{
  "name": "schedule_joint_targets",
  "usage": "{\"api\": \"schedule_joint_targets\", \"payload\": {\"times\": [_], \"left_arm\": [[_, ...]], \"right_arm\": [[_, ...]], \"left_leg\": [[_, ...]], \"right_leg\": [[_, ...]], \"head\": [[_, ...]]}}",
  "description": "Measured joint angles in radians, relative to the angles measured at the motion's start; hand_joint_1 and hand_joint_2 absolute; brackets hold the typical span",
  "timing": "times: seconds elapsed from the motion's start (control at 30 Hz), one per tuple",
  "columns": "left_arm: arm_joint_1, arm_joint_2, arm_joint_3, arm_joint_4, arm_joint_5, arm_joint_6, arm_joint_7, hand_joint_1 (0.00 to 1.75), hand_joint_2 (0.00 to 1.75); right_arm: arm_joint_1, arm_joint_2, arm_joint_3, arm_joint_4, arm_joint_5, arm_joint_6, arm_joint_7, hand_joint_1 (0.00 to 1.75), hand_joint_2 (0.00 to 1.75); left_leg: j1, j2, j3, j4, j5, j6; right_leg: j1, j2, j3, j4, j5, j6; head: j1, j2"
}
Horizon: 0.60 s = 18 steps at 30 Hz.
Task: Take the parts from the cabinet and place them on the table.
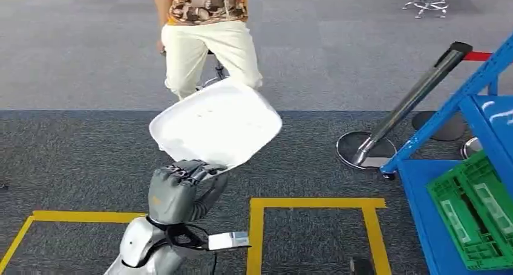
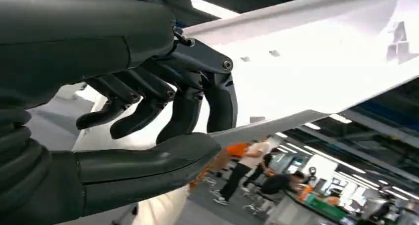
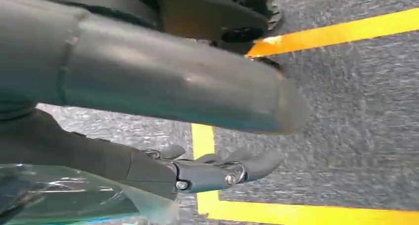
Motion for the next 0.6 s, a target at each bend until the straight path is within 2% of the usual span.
{"api": "schedule_joint_targets", "payload": {"times": [0.07, 0.1, 0.13, 0.17, 0.2, 0.23, 0.27, 0.3, 0.33, 0.37, 0.4, 0.43, 0.47, 0.53, 0.57, 0.6], "left_arm": [[0.001, 0.007, -0.002, 0.0, 0.005, 0.0, 0.003, 1.75, 1.75], [0.003, 0.008, -0.005, 0.001, 0.004, 0.0, 0.003, 1.75, 1.75], [-0.002, 0.009, -0.007, 0.001, 0.006, 0.001, 0.003, 1.75, 1.75], [-0.006, 0.008, -0.009, 0.002, 0.006, 0.0, 0.003, 1.75, 1.75], [-0.005, 0.008, -0.01, 0.002, 0.006, 0.0, 0.003, 1.75, 1.75], [-0.004, 0.011, -0.01, 0.004, 0.014, 0.0, 0.003, 1.75, 1.75], [-0.003, 0.013, -0.01, 0.007, 0.025, -0.001, 0.003, 1.75, 1.75], [-0.001, 0.014, -0.012, 0.01, 0.031, -0.002, 0.003, 1.75, 1.75], [-0.001, 0.015, -0.013, 0.011, 0.036, -0.002, 0.003, 1.75, 1.75], [-0.002, 0.016, -0.014, 0.013, 0.038, -0.002, 0.003, 1.75, 1.75], [-0.002, 0.016, -0.016, 0.013, 0.043, -0.002, 0.003, 1.75, 1.75], [-0.003, 0.018, -0.018, 0.016, 0.051, -0.002, 0.004, 1.75, 1.75], [-0.006, 0.018, -0.021, 0.018, 0.063, -0.001, 0.004, 1.75, 1.75], [-0.005, 0.019, -0.026, 0.018, 0.089, 0.0, -0.001, 1.75, 1.75], [-0.005, 0.02, -0.026, 0.018, 0.095, 0.0, -0.004, 1.75, 1.75], [-0.006, 0.02, -0.027, 0.018, 0.102, 0.0, -0.004, 1.75, 1.75]], "right_arm": [[-0.003, 0.002, 0.0, 0.0, 0.001, 0.0, 0.0, 0.0, 0.0], [-0.004, 0.002, -0.001, 0.0, 0.003, 0.0, 0.0, 0.0, 0.0], [-0.004, 0.002, -0.001, 0.0, 0.005, 0.001, -0.001, 0.0, 0.0], [-0.004, 0.002, -0.001, 0.0, 0.005, 0.002, 0.0, 0.0, 0.0], [-0.003, 0.002, -0.001, 0.0, 0.005, 0.001, 0.0, 0.0, 0.0], [0.0, 0.002, -0.001, 0.0, 0.006, 0.002, 0.002, 0.0, 0.0], [0.002, 0.002, -0.001, 0.0, 0.007, 0.002, 0.003, 0.0, 0.0], [0.004, 0.002, -0.001, 0.0, 0.01, 0.002, 0.004, 0.0, 0.0], [0.004, 0.002, -0.001, 0.0, 0.012, 0.002, 0.004, 0.0, 0.0], [0.003, 0.001, -0.001, 0.0, 0.014, 0.002, 0.004, 0.0, 0.0], [0.002, -0.001, -0.002, 0.0, 0.015, 0.002, 0.004, 0.0, 0.0], [0.002, -0.002, -0.002, 0.0, 0.016, 0.002, 0.004, 0.0, 0.0], [0.002, -0.001, -0.001, 0.0, 0.017, 0.003, 0.004, 0.0, 0.0], [-0.001, -0.002, -0.002, 0.0, 0.02, 0.003, 0.006, 0.0, 0.0], [0.0, -0.002, -0.002, 0.0, 0.023, 0.003, 0.008, 0.0, 0.0], [0.0, -0.001, -0.002, 0.0, 0.025, 0.003, 0.011, 0.0, 0.0]], "left_leg": [[-0.002, -0.027, 0.007, -0.016, 0.001, 0.011], [0.01, -0.036, 0.025, -0.034, 0.01, 0.015], [0.012, -0.047, 0.031, -0.04, 0.011, 0.02], [0.014, -0.058, 0.032, -0.039, 0.011, 0.024], [0.014, -0.07, 0.033, -0.039, 0.01, 0.027], [0.014, -0.083, 0.033, -0.039, 0.008, 0.03], [0.014, -0.098, 0.033, -0.038, 0.007, 0.03], [0.014, -0.113, 0.035, -0.037, 0.006, 0.028], [0.015, -0.128, 0.036, -0.035, 0.004, 0.026], [0.017, -0.142, 0.039, -0.03, 0.0, 0.021], [0.02, -0.154, 0.039, -0.021, -0.008, 0.015], [0.02, -0.162, 0.034, -0.013, -0.015, 0.006], [0.019, -0.172, 0.025, 0.006, -0.02, 0.002], [0.024, -0.189, 0.022, -0.004, -0.016, -0.004], [0.026, -0.199, 0.021, -0.001, -0.015, -0.006], [0.026, -0.194, 0.019, 0.004, -0.023, -0.01]], "right_leg": [[0.0, -0.027, 0.018, -0.01, -0.005, 0.013], [-0.007, -0.008, 0.015, -0.006, -0.016, 0.018], [-0.004, 0.043, 0.004, 0.023, -0.031, 0.017], [-0.003, 0.077, -0.032, 0.09, -0.062, 0.017], [-0.003, 0.092, -0.077, 0.17, -0.093, 0.018], [-0.004, 0.097, -0.123, 0.241, -0.115, 0.02], [-0.003, 0.098, -0.154, 0.281, -0.115, 0.022], [-0.004, 0.098, -0.161, 0.272, -0.09, 0.023], [-0.005, 0.098, -0.149, 0.224, -0.046, 0.024], [-0.007, 0.102, -0.115, 0.14, 0.01, 0.025], [-0.011, 0.124, -0.077, 0.048, 0.06, 0.028], [-0.015, 0.175, -0.063, 0.026, 0.039, 0.031], [-0.017, 0.183, -0.048, 0.004, 0.036, 0.025], [-0.009, 0.167, -0.046, 0.011, 0.034, 0.014], [-0.009, 0.156, -0.044, 0.009, 0.035, 0.01], [-0.016, 0.141, -0.04, 0.006, 0.035, 0.005]], "head": [[-0.002, 0.0], [0.0, 0.0], [-0.001, 0.0], [0.008, 0.0], [0.013, 0.0], [0.011, 0.0], [0.013, 0.0], [0.013, 0.0], [0.015, 0.0], [0.013, 0.0], [0.015, 0.0], [0.015, 0.0], [0.012, 0.0], [0.013, 0.0], [0.014, 0.0], [0.014, 0.0]]}}
